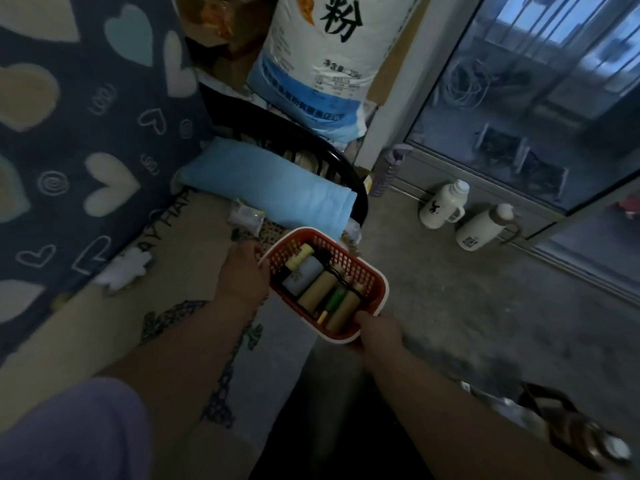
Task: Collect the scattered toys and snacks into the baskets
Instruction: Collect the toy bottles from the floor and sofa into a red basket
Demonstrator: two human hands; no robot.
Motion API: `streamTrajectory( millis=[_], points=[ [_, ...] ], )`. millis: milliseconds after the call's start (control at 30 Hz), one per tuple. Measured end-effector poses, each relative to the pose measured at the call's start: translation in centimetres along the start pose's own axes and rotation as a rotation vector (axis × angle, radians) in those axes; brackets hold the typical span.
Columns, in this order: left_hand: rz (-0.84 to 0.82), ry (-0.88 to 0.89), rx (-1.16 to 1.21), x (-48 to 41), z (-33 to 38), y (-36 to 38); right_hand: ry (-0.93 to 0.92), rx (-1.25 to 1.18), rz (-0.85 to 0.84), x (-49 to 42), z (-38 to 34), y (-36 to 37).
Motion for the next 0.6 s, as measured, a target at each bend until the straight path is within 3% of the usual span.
streamTrajectory(
  millis=[133, 300, 600],
  points=[
    [-0.111, -0.187, -0.021, -2.2, -0.6, 4.0, 0.038, -0.118, -0.006, -3.0, -0.3, -1.5],
    [-0.285, -0.145, -0.163, -5.5, -0.3, 10.4, 0.04, -0.212, 0.003, -7.8, -0.5, -2.1],
    [-0.389, -0.113, -0.243, -12.7, -3.1, 19.3, -0.006, -0.316, 0.042, -15.8, -1.3, -1.7]
  ],
)
Point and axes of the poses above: each hand's wrist, its own x-axis away from the middle knuckle, its own y-axis out of the palm, z = x × y, the point moved 7 cm from there along -x, towards the middle knuckle, and after that the axes turned 2 degrees about x, right-handed, at the moved point
